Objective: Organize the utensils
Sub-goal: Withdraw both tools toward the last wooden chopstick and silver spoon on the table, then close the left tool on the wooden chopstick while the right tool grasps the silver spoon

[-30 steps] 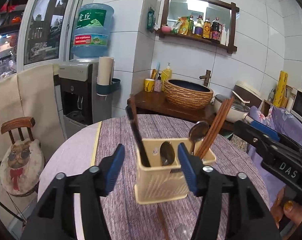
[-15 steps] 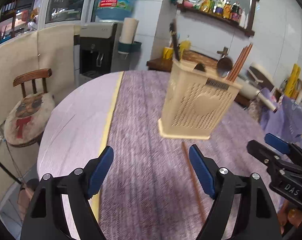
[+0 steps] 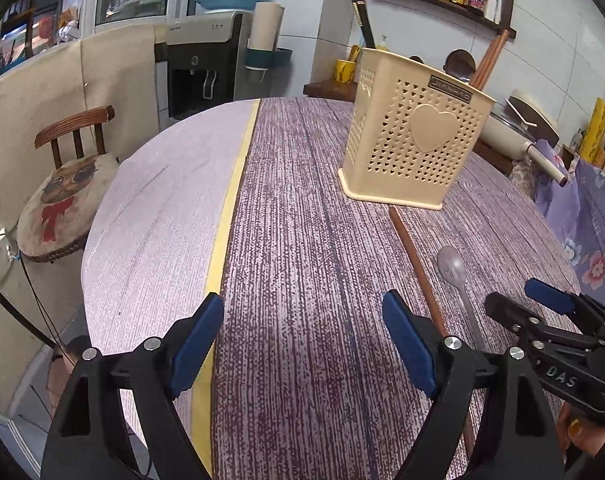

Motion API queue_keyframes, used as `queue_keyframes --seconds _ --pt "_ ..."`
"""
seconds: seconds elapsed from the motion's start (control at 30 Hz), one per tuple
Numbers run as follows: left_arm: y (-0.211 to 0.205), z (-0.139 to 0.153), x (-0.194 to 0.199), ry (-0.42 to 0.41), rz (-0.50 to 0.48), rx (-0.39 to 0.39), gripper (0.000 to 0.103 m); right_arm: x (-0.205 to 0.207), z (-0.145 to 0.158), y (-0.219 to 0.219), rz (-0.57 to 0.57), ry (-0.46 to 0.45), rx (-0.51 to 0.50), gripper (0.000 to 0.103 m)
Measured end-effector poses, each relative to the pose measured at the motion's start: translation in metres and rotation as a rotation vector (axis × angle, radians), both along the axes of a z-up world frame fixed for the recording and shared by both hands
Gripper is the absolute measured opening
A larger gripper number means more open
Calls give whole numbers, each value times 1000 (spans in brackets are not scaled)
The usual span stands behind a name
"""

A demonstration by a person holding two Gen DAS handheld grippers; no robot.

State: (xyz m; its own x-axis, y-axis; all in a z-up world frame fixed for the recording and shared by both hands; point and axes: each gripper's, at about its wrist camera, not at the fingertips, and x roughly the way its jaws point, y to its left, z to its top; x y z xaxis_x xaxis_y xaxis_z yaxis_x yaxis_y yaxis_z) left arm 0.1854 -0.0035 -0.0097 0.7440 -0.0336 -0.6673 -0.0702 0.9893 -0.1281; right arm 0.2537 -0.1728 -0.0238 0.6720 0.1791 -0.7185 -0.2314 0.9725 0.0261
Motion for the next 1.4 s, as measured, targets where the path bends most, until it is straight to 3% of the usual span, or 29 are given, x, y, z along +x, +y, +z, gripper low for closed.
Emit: queue_keyframes --seconds 0.2,0.53,0.8,1.1,1.23,1.3,1.4 --pt "4 0 -3 4 3 8 80 17 -10 16 24 57 -55 66" --pt "21 0 -4 9 37 -18 80 44 -16 29 26 112 -32 57" --pt "17 -3 -2 24 29 -9 80 56 -16 39 16 108 -33 37" --pt "-14 -1 17 50 -60 -30 79 46 -12 5 -44 95 28 37" --pt "-43 4 37 65 -149 -37 67 40 -4 -16 -82 72 23 37" --pt "-58 3 50 86 -178 -29 56 39 -2 -25 -94 70 37 37" --pt "-74 -2 66 104 -188 4 50 34 -2 -35 -111 67 45 37"
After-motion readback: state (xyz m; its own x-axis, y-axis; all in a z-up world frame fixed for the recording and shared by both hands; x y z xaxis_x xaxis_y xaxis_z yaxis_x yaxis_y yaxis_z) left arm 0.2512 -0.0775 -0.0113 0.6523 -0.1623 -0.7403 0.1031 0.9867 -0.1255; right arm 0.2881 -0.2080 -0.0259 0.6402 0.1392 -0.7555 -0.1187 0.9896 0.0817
